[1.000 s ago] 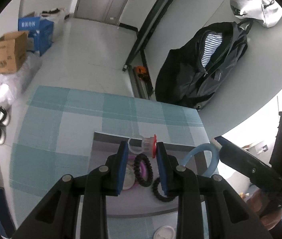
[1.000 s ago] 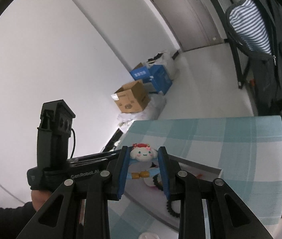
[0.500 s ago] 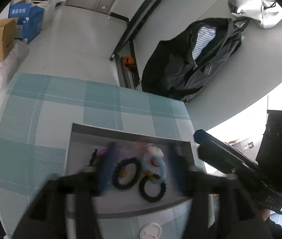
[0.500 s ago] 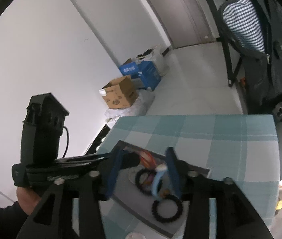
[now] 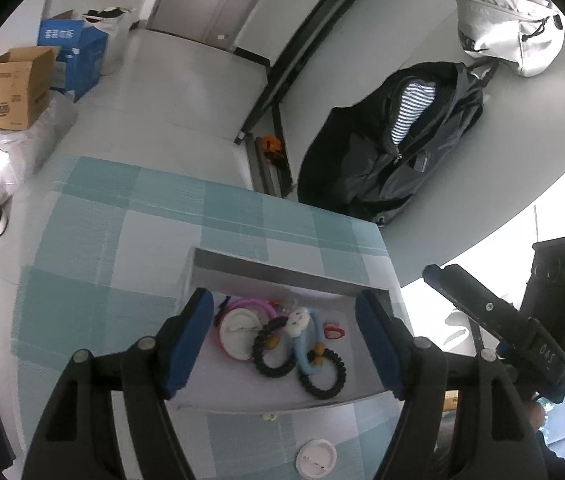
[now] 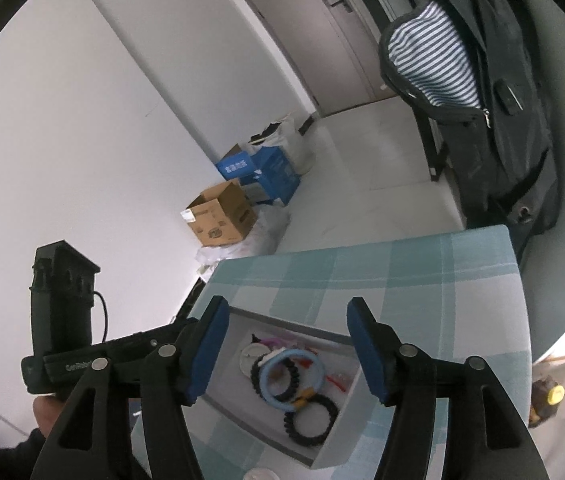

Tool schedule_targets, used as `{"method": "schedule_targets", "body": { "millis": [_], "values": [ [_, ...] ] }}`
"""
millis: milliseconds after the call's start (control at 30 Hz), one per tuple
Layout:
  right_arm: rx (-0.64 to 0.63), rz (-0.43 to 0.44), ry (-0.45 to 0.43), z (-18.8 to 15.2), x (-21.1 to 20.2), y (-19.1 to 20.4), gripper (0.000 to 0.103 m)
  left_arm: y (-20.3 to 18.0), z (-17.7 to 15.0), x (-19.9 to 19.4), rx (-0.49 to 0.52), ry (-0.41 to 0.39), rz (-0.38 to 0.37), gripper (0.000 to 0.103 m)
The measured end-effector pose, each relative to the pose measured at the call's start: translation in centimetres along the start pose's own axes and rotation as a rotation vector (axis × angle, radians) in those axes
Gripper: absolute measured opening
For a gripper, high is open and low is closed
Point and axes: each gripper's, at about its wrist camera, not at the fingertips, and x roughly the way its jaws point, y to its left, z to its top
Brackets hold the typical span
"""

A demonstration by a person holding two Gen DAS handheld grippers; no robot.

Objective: Organize jewelry
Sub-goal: 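Move the left tool down to the white round badge on the table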

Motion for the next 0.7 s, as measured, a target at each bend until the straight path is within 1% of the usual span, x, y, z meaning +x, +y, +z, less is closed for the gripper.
{"method": "schedule_targets", "body": {
  "millis": [133,167,233,300,333,467,600,700],
  "values": [
    [0.001,0.003,-0.006,-0.5,-0.7,0.3,0.062,-0.2,-0.6,-1.1,0.025,-0.027,0.035,0.069],
    [0.002,0.006,-0.007,-0.7,-0.9,0.4,0.064,-0.2,-0.7,-1.6,0.030,-0.041,0.044,0.069],
    [0.000,0.015,-0.013,-1.2,-1.4,0.6,0.078,-0.4,-1.0,-2.3,0.041,-0.066,0.076,0.069],
    [-0.017,-0.003,-0.022,-1.7,-1.9,1.1,0.083,-0.8,-1.4,-2.8,0.056,-0.071,0.104,0.069],
    [-0.029,-0.013,-0.020,-2.2,-2.1,1.4,0.083,-1.1,-1.7,-3.1,0.075,-0.078,0.130,0.069],
    [-0.039,-0.049,0.011,-3.5,-2.4,1.7,0.087,-2.4,-3.3,-4.1,0.140,-0.106,0.218,0.069],
    [-0.042,-0.076,0.039,-4.9,-2.9,1.7,0.090,-2.8,-5.4,-4.0,0.152,-0.083,0.267,0.069],
    [-0.047,-0.117,0.039,-6.1,-3.6,1.7,0.094,-3.2,-6.8,-3.5,0.166,-0.056,0.316,0.069]
  ]
}}
